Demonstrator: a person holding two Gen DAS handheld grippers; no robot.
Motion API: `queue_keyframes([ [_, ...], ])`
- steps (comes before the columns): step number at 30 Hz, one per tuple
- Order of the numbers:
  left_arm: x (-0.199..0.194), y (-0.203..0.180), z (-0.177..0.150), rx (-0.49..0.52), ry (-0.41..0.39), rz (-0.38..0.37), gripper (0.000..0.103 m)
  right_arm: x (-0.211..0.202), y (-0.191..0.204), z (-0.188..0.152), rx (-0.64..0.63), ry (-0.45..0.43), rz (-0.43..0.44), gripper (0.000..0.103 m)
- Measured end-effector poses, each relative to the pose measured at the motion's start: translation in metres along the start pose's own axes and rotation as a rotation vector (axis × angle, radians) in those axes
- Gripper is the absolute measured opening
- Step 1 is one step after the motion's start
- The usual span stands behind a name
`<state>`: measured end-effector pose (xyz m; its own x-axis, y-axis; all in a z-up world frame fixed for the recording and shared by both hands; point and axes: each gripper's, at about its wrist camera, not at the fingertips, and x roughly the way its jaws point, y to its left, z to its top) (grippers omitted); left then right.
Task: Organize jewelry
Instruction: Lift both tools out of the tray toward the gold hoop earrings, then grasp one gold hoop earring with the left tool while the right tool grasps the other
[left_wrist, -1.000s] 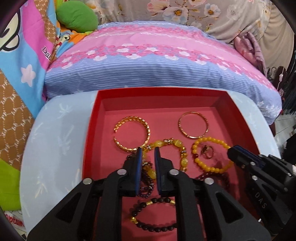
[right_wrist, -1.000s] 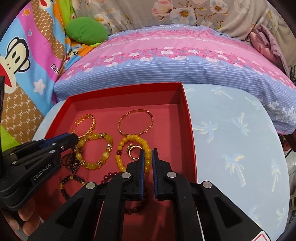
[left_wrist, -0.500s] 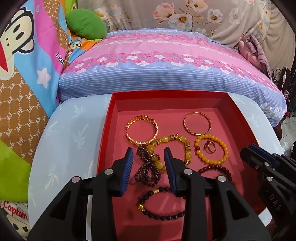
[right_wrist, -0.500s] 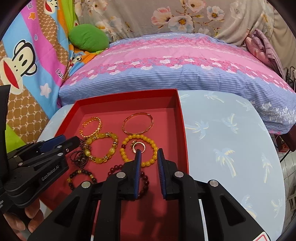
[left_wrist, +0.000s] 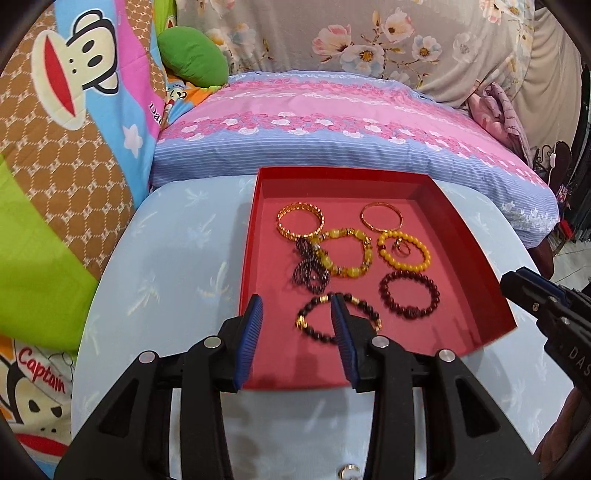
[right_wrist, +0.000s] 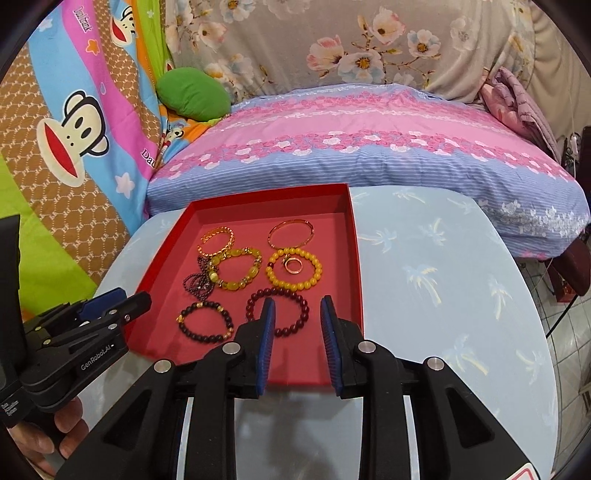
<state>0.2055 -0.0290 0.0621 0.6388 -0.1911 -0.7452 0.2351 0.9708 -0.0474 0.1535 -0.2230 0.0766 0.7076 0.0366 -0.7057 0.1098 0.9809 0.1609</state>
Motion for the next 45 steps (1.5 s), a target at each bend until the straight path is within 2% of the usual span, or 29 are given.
queue_keyframes([
  [11,-0.028,0.003,-0.043,-0.032,0.015,0.001,0.039,-0.031,-0.01,-0.042,0.037,0.018,-0.017,0.027],
  [14,-0.032,0.0,-0.058,-0.026,0.022,0.01,0.039,-0.037,-0.014,-0.056,0.036,0.022,-0.039,0.034],
  [18,-0.036,-0.005,-0.077,-0.026,0.022,0.001,0.05,-0.041,-0.022,-0.075,0.032,0.04,-0.063,0.036],
  [27,-0.039,-0.014,-0.109,-0.039,0.048,-0.023,0.051,-0.038,-0.029,-0.115,0.037,0.103,-0.063,0.036],
  [39,-0.037,-0.009,-0.129,-0.059,0.079,-0.02,0.051,-0.031,-0.031,-0.134,0.054,0.137,-0.051,0.036],
  [45,-0.036,-0.006,-0.132,-0.072,0.084,-0.017,0.051,-0.028,-0.027,-0.135,0.046,0.139,-0.053,0.031],
])
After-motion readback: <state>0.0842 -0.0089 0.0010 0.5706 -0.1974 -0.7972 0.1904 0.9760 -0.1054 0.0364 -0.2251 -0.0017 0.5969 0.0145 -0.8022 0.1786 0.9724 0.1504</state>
